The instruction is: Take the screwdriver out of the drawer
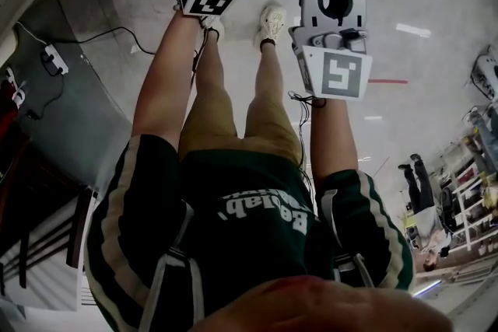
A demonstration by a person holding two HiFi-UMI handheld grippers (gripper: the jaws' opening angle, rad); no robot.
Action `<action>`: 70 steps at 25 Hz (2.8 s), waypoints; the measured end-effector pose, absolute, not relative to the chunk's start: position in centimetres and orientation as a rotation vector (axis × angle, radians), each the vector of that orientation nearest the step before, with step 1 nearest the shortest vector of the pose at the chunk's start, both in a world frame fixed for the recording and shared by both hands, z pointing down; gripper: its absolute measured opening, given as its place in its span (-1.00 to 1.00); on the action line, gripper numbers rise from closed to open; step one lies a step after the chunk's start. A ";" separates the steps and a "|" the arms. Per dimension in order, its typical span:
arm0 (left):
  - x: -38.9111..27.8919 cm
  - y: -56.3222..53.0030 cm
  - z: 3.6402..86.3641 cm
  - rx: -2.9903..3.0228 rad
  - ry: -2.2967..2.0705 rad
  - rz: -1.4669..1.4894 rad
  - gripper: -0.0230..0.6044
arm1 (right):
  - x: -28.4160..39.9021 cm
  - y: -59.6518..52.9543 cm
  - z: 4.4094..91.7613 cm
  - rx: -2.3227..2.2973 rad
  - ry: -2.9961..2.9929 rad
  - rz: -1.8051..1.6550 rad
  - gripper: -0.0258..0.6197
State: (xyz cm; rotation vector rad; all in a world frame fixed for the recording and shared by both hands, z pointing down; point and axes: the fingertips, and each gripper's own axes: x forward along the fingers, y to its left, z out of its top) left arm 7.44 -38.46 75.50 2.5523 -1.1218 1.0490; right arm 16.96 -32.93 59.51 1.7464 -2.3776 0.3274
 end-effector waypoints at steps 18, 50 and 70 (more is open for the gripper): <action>7.3 -39.2 81.6 2.373 -1.135 1.222 -0.43 | 18.1 -32.4 60.8 1.706 -2.366 0.360 -0.80; 6.1 -39.8 81.9 2.281 -1.199 1.252 -0.65 | 17.3 -32.0 61.3 1.706 -2.348 0.381 -0.80; 5.1 -36.9 70.8 2.431 -1.254 1.016 -0.65 | 14.4 -30.1 55.8 1.688 -2.382 0.306 -0.80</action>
